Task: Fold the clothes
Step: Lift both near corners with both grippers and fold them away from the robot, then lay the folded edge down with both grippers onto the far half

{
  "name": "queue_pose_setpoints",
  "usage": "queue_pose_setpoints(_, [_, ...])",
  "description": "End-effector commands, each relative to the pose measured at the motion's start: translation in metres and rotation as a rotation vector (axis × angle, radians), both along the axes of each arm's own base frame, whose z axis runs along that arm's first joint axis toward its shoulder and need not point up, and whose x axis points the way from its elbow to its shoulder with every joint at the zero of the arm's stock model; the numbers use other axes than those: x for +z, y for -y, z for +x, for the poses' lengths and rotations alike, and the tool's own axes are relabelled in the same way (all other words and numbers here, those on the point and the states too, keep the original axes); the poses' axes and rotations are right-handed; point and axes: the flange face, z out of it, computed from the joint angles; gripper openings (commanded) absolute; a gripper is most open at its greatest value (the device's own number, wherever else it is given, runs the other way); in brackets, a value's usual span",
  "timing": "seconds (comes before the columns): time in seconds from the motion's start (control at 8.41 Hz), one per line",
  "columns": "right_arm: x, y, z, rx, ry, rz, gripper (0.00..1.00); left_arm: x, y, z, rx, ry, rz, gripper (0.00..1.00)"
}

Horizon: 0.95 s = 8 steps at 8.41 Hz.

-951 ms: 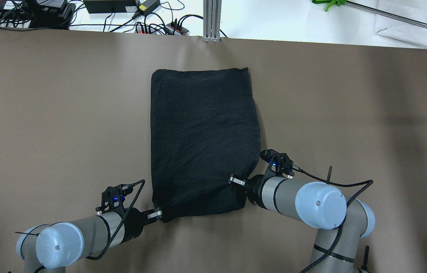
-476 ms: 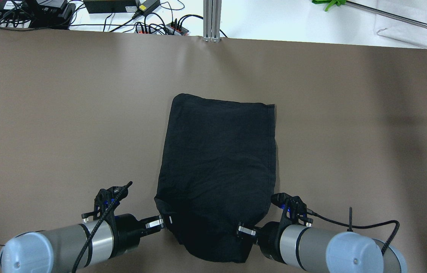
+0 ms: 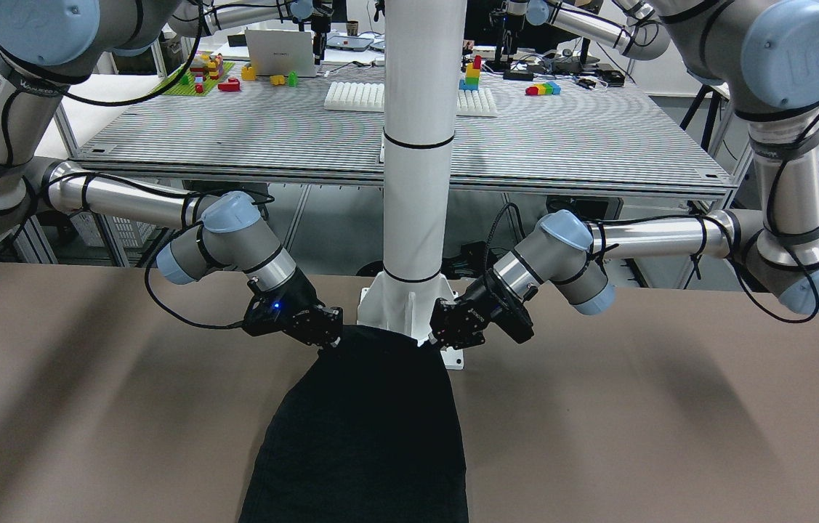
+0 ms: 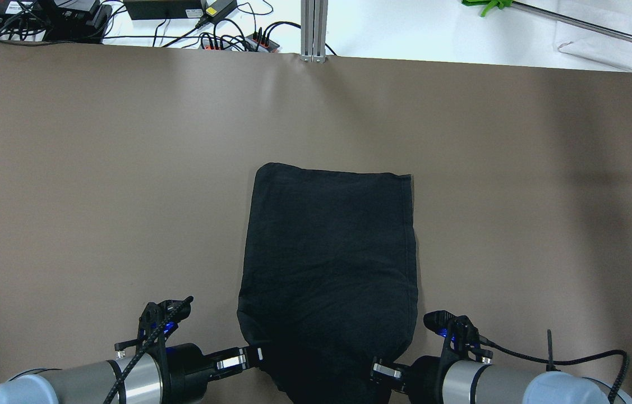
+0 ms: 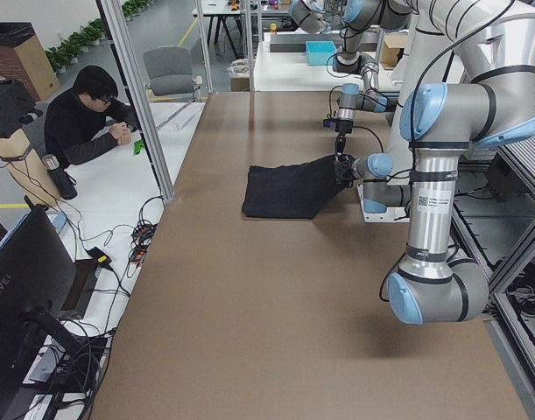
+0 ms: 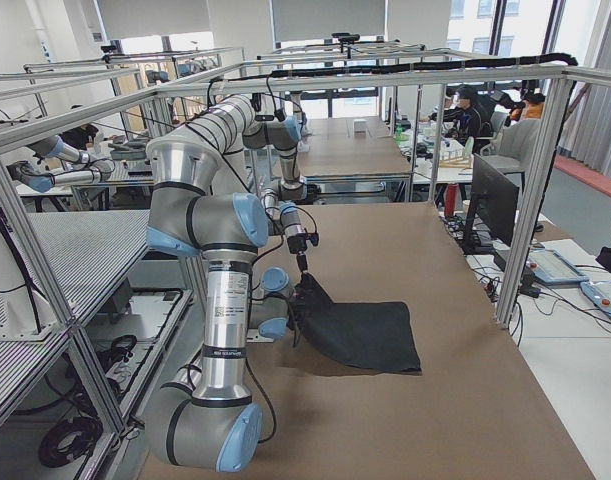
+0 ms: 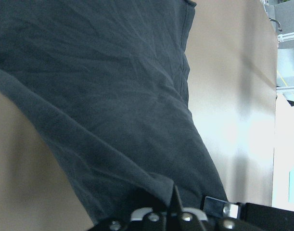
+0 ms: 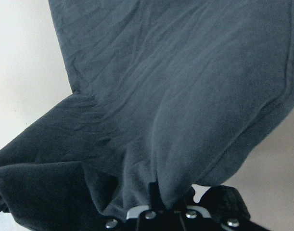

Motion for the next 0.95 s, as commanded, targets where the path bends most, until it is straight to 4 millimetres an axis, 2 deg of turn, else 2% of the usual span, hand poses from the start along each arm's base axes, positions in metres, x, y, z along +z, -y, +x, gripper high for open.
queue_pose_setpoints(0.0, [-0.038, 0.046, -0.016, 0.068, 0.017, 0.016, 0.0, -0.002, 0.045, -0.026, -0.041, -0.002, 0.006, 0.0])
queue_pose_setpoints(0.12, [-0.043, 0.072, -0.003, 0.123, 0.009, 0.024, 0.0, 0.0, 0.056, -0.031, -0.065, 0.003, 0.003, 0.0])
queue_pose_setpoints(0.24, [-0.036, 0.088, 0.005, 0.145, -0.025, 0.051, 0.0, 0.002, 0.065, -0.033, -0.085, 0.01, -0.001, 0.0])
queue_pose_setpoints(0.48, [-0.009, 0.116, -0.002, 0.17, -0.103, 0.078, 0.0, 0.007, 0.091, -0.031, -0.129, 0.03, -0.01, 0.0])
queue_pose_setpoints(0.59, [-0.005, 0.124, -0.001, 0.183, -0.112, 0.074, 0.0, 0.01, 0.111, -0.024, -0.142, 0.044, -0.014, 0.0])
queue_pose_setpoints(0.83, [-0.011, 0.131, 0.002, 0.2, -0.1, 0.075, 0.0, 0.006, 0.16, -0.008, -0.183, 0.064, -0.026, 0.0])
